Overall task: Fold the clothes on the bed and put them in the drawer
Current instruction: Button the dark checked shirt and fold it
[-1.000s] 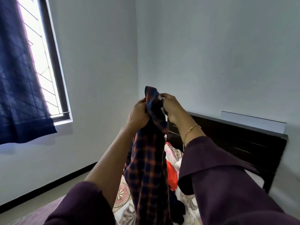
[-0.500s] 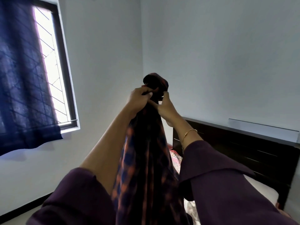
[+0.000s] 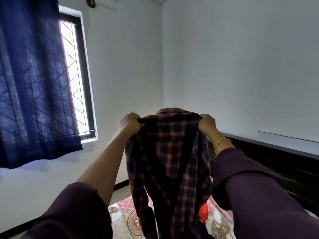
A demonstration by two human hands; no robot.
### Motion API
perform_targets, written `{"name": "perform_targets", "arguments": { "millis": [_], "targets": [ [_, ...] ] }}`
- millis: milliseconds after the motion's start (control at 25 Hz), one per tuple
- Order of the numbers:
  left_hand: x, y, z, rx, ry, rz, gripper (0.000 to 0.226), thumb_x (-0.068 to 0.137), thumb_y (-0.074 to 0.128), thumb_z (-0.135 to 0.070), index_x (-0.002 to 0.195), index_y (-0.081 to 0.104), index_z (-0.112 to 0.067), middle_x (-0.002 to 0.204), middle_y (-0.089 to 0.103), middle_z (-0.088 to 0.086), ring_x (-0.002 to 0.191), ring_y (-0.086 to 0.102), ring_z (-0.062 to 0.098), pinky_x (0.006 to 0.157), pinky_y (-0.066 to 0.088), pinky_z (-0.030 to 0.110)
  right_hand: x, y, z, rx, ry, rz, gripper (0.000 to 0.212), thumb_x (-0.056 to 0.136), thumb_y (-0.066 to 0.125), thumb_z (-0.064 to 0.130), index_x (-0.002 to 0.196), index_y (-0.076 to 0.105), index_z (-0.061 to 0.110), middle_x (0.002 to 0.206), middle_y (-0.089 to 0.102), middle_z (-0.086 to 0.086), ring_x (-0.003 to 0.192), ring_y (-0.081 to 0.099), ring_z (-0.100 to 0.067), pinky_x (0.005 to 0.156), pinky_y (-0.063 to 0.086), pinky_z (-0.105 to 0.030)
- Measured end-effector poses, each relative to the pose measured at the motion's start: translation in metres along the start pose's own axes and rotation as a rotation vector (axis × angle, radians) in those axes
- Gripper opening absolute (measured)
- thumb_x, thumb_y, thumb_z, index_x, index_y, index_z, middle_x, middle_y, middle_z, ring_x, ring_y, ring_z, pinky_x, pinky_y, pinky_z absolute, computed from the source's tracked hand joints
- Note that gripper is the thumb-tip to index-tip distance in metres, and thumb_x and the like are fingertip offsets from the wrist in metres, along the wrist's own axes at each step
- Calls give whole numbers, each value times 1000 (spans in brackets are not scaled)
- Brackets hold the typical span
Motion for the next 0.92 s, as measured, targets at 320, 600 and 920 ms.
{"name": "perform_targets", "arguments": {
  "millis": [320,600,920],
  "targets": [
    [-15,-31,-9,146,-31,-353,28,81,44,-2,106,58,-3,104,64,17,98,57,36,74,37,33,-8,3,16,-38,-131,121,15,90,53,11,96,65,2,103,63,-18,97,55,-29,70,31,-21],
    [-16,-32,-17,3,-52,-347,29,87,34,1,112,50,-1,112,59,18,100,57,40,76,41,38,-10,-15,16,-121,-159,-53,27,84,34,-9,96,58,-3,104,60,-23,89,52,-30,68,32,-26],
    [-19,-10,-11,469,67,-151,31,88,41,-2,111,61,-5,113,60,13,108,55,32,80,46,35,-24,-9,6,-544,-130,-86,26,92,36,-2,112,52,-4,120,48,-22,104,53,-37,82,46,-38]
  ]
}}
Point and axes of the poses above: each hand's wrist, its own x-axis towards the middle knuckle, its own y-axis out of the palm, z = x × y, the point moved 10 cm from there along x, towards the middle knuckle
